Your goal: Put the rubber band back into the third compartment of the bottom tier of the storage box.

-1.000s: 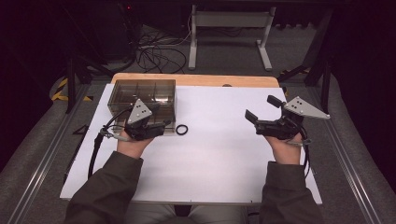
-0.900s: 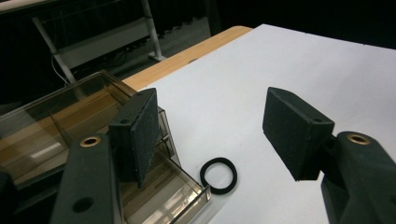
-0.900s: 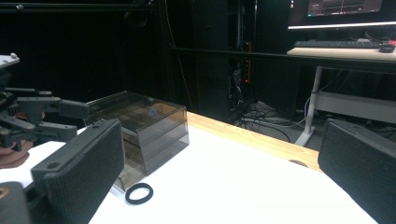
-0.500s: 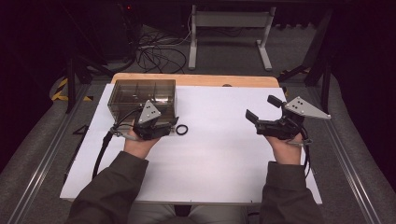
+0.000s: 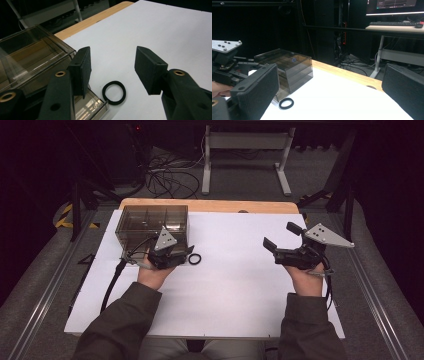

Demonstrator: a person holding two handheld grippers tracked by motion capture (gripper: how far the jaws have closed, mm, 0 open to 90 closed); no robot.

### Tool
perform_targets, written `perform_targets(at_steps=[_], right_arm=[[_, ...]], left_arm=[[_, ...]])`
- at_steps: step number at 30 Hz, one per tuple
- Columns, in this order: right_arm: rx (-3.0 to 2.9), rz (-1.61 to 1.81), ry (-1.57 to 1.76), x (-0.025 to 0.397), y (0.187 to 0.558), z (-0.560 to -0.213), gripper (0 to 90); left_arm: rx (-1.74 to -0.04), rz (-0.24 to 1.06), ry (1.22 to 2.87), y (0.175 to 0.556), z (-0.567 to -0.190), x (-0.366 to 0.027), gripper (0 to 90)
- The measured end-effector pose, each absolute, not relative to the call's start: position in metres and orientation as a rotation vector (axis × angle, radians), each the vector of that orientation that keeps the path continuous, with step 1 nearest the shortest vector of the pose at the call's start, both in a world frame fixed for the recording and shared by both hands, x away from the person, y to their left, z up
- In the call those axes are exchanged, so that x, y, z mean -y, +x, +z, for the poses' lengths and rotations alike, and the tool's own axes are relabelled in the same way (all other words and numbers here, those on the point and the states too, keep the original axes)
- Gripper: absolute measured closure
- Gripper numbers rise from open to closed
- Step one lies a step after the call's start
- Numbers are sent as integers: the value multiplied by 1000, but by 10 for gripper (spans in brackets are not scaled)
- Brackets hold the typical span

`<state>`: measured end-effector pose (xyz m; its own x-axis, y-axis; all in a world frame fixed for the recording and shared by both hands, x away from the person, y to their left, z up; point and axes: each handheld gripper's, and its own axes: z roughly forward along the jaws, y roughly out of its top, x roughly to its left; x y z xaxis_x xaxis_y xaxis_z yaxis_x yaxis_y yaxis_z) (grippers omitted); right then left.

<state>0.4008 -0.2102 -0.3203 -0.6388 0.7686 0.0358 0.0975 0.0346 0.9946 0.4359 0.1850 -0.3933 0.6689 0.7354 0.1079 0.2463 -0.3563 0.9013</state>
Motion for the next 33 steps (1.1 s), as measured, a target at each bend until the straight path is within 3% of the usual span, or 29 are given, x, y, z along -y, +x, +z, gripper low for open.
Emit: perform_targets(at_steps=[33], right_arm=[[-1793, 1649, 881, 211, 401, -320, 18]], left_arm=[[-761, 589, 2072, 457, -434, -161, 635]])
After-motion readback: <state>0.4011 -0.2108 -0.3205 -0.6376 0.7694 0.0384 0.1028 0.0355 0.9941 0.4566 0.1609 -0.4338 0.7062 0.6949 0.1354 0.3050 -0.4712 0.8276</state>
